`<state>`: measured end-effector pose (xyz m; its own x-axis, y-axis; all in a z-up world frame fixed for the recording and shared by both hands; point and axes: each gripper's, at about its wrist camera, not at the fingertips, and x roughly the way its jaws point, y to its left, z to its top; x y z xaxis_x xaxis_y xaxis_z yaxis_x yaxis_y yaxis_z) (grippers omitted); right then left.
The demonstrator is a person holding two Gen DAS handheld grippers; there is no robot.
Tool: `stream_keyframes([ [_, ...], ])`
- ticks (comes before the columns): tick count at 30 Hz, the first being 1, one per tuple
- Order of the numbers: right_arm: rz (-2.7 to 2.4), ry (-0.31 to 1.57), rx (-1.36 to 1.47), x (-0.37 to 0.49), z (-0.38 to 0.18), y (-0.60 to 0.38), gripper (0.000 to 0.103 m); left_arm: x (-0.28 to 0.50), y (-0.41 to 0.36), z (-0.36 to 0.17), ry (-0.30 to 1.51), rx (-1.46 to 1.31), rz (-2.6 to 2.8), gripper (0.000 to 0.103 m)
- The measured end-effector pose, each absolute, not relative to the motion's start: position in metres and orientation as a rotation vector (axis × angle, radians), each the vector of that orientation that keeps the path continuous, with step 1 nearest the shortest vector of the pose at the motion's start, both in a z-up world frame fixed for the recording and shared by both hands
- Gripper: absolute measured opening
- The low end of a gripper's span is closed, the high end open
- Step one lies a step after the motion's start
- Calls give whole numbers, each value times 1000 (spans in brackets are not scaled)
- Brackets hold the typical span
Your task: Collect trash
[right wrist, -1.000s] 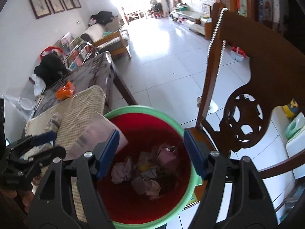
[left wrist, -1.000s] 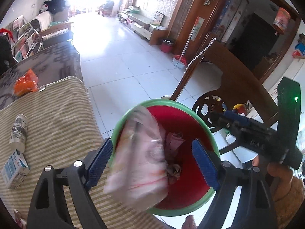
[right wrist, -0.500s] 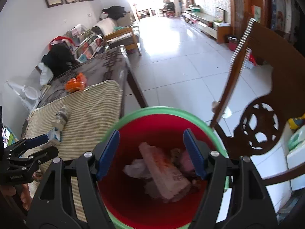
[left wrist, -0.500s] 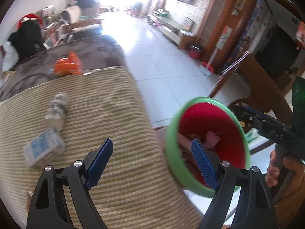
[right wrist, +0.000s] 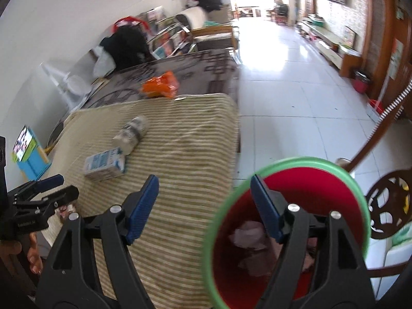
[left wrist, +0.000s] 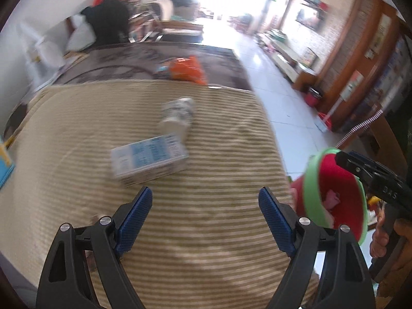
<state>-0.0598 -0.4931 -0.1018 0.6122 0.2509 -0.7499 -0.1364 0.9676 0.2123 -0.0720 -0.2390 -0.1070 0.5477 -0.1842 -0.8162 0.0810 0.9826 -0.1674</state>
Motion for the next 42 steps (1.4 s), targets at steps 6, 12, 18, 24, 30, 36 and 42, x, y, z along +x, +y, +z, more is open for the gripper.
stream_keyframes([
  [6, 265, 910, 114, -57, -106, -465, 74, -83, -198, -121, 1009, -133, -85, 79],
  [12, 277, 933, 90, -56, -109, -439, 74, -90, -166, -130, 1033, -114, -48, 79],
  [18, 272, 942, 84, -51, -111, -410, 76, -92, -136, -137, 1044, -71, -61, 79],
  [24, 267, 970, 82, -44, -117, -365, 76, -91, -116, -145, 1079, 31, -188, 80],
  [30, 244, 977, 90, -37, -118, -328, 77, -84, -118, -166, 1170, 127, -412, 79],
  [36, 198, 1004, 89, -30, -124, -303, 77, -69, -120, -183, 1213, 169, -532, 41],
  [42, 175, 1067, 211, -12, -139, -287, 76, -36, -84, -163, 1140, 38, -467, 10],
])
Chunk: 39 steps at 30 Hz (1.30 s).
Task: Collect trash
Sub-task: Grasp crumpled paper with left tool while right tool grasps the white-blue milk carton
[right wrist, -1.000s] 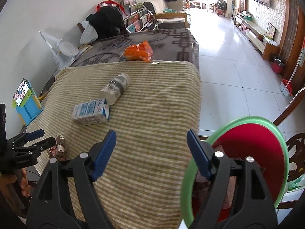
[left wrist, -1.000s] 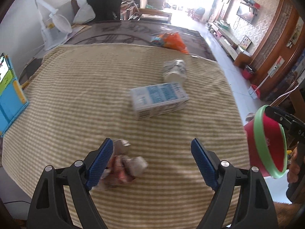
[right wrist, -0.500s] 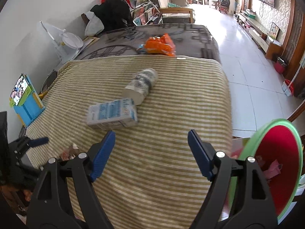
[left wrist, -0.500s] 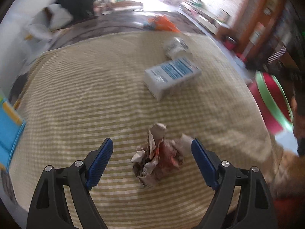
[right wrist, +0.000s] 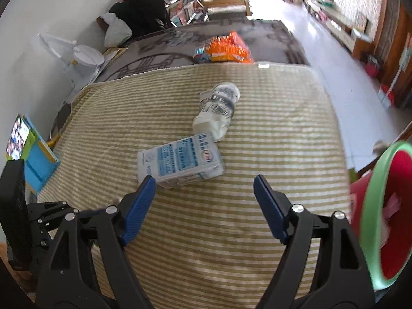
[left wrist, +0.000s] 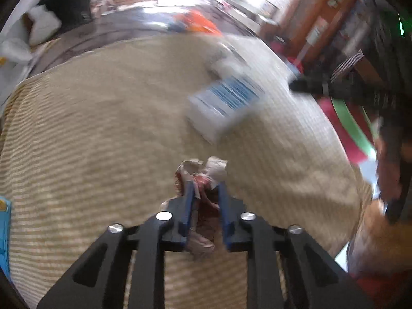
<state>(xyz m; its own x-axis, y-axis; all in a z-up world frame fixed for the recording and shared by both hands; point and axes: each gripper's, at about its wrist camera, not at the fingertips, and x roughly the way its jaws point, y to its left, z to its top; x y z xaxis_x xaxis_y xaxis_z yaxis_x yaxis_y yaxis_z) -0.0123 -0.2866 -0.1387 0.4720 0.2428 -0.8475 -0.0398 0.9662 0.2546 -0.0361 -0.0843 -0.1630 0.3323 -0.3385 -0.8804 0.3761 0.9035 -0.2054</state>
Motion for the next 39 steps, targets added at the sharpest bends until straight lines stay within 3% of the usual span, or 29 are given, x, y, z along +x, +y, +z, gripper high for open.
stream_keyframes([
  [9, 73, 1246, 422, 35, -188, -250, 80, 1, -33, -136, 1053, -84, -325, 6],
  [15, 49, 1231, 329, 47, -193, -224, 84, 2, -22, -132, 1031, -80, -299, 7],
  [17, 85, 1199, 247, 49, -185, -212, 72, 4, -15, -138, 1050, -93, -284, 10],
  [18, 105, 1190, 230, 50, -183, -208, 56, 5, -10, -141, 1058, -100, -278, 10],
  [20, 139, 1163, 167, 51, -175, -200, 41, 4, -2, -147, 1077, -118, -258, 21],
  [22, 166, 1144, 134, 52, -170, -194, 26, 5, 5, -153, 1092, -133, -237, 53],
  [24, 178, 1134, 122, 54, -166, -192, 21, 6, 9, -158, 1103, -140, -229, 56],
  [27, 161, 1136, 118, 53, -167, -195, 24, 9, 10, -165, 1124, -120, -230, 70],
  [28, 156, 1138, 125, 56, -167, -198, 41, 9, 9, -168, 1130, -115, -233, 70],
  [30, 138, 1127, 128, 56, -168, -196, 63, 9, 6, -173, 1150, -112, -242, 70],
  [31, 134, 1120, 119, 60, -168, -193, 68, 8, 4, -176, 1159, -109, -246, 70],
  [36, 124, 1161, -20, 71, -187, -168, 69, 9, 3, -187, 1184, -102, -248, 70],
  [38, 115, 1177, -51, 71, -195, -165, 55, 9, 2, -186, 1181, -97, -249, 70],
  [39, 120, 1167, -46, 69, -194, -165, 55, 9, 0, -185, 1176, -88, -249, 70],
])
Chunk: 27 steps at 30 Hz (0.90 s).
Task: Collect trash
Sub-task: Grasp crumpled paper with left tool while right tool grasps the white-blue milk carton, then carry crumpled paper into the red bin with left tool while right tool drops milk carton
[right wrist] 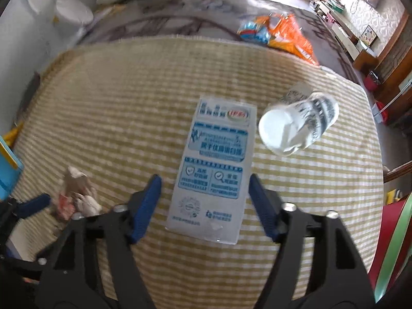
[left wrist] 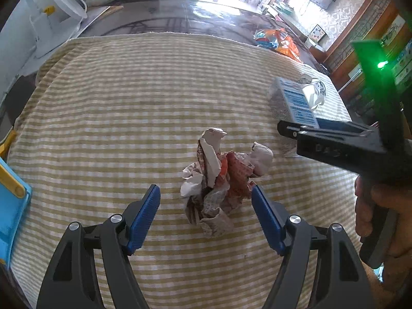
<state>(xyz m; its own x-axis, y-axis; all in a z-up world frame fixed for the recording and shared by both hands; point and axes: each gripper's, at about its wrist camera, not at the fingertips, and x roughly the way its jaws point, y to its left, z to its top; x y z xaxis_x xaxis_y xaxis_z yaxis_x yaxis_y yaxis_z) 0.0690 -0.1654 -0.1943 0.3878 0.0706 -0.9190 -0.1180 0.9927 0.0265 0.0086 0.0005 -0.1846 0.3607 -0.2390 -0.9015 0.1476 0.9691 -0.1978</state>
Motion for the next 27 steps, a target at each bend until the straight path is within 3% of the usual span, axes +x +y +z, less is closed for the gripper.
stream_keyframes([
  [3, 153, 1150, -3, 60, -189, -171, 53, 9, -1, -183, 1164, -75, -250, 67],
  [5, 175, 1122, 3, 49, -179, -174, 52, 10, -1, -182, 1155, -80, -250, 58],
  [8, 198, 1108, 22, 34, -168, -182, 52, 11, -3, -180, 1135, -77, -253, 36],
  [10, 203, 1101, 43, 27, -163, -187, 52, 12, -5, -178, 1125, -57, -243, 10],
  [27, 198, 964, 200, 0, -116, -218, 52, 16, -10, -122, 981, -90, -243, 6],
])
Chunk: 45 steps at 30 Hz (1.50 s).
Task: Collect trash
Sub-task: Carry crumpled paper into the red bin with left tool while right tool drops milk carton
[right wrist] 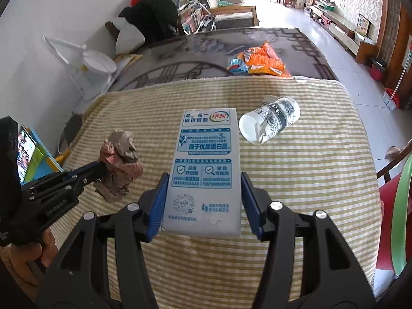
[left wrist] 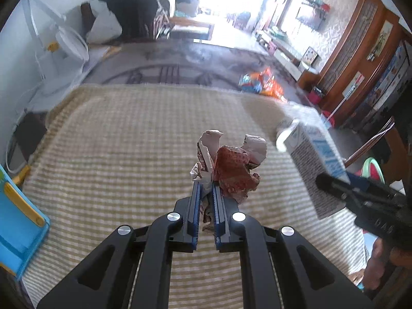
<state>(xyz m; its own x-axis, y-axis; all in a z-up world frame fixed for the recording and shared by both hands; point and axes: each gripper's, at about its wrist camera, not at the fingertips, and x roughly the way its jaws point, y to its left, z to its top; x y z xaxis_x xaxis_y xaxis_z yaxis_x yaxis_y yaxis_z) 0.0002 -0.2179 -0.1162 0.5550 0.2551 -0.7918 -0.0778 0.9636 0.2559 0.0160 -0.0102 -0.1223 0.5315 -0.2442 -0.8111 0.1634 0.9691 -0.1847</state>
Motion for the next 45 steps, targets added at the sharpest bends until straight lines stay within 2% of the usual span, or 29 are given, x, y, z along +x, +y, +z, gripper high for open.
stream_keyframes([
  [14, 158, 728, 170, -27, -43, -243, 52, 10, -33, -61, 840, -57, -245, 6],
  [45, 275, 692, 196, -63, -35, -402, 52, -51, -191, -42, 814, -66, -115, 6],
])
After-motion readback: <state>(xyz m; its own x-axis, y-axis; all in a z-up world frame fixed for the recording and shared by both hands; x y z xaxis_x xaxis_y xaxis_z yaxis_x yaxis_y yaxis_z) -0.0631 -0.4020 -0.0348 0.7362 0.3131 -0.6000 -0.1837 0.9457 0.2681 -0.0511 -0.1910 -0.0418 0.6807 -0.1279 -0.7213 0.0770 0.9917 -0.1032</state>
